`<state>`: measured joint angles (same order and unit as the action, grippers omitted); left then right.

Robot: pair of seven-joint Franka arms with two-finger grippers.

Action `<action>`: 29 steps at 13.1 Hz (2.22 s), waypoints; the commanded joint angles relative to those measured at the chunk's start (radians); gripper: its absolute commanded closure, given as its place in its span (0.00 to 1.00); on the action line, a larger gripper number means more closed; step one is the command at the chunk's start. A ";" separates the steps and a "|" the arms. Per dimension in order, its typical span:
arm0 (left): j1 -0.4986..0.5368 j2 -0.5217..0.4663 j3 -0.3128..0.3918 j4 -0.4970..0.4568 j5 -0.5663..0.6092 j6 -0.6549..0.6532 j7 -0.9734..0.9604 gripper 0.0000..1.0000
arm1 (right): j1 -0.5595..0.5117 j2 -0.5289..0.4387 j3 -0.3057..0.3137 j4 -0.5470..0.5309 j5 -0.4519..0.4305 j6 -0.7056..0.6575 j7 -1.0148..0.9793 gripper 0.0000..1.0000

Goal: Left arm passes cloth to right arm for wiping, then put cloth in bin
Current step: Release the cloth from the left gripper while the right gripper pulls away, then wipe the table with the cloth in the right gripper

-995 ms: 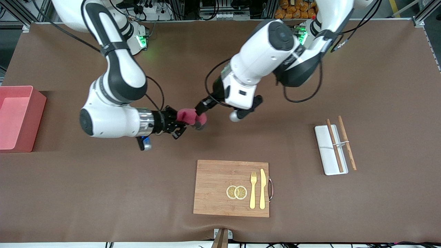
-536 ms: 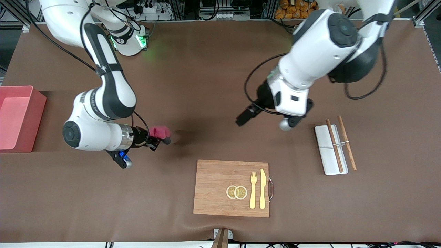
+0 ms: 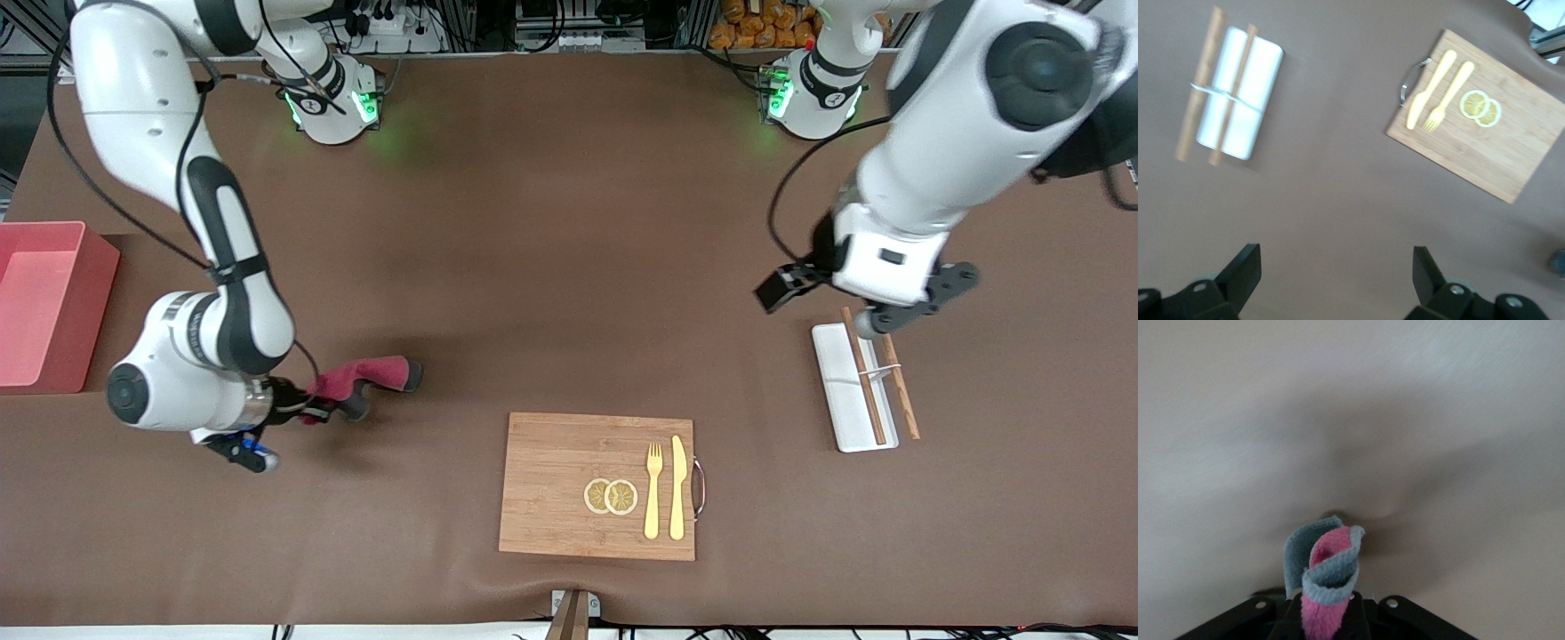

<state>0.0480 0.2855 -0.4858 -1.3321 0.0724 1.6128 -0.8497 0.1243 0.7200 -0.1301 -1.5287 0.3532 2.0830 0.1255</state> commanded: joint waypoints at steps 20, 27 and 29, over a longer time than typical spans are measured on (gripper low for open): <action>-0.025 -0.239 0.392 -0.190 -0.040 -0.025 0.696 0.00 | -0.011 0.026 0.035 0.018 -0.489 0.198 -0.166 1.00; -0.025 -0.238 0.391 -0.185 -0.066 -0.008 0.675 0.00 | 0.316 0.012 0.070 0.047 -0.185 0.114 0.455 1.00; -0.025 -0.230 0.385 -0.188 -0.066 0.005 0.670 0.00 | 0.354 0.007 0.069 0.061 -0.096 0.108 0.488 1.00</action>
<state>0.0226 0.0733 -0.0972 -1.4975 0.0205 1.5958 -0.1658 0.4677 0.7504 -0.0579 -1.4680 0.1853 2.2086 0.5749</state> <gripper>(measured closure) 0.000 0.965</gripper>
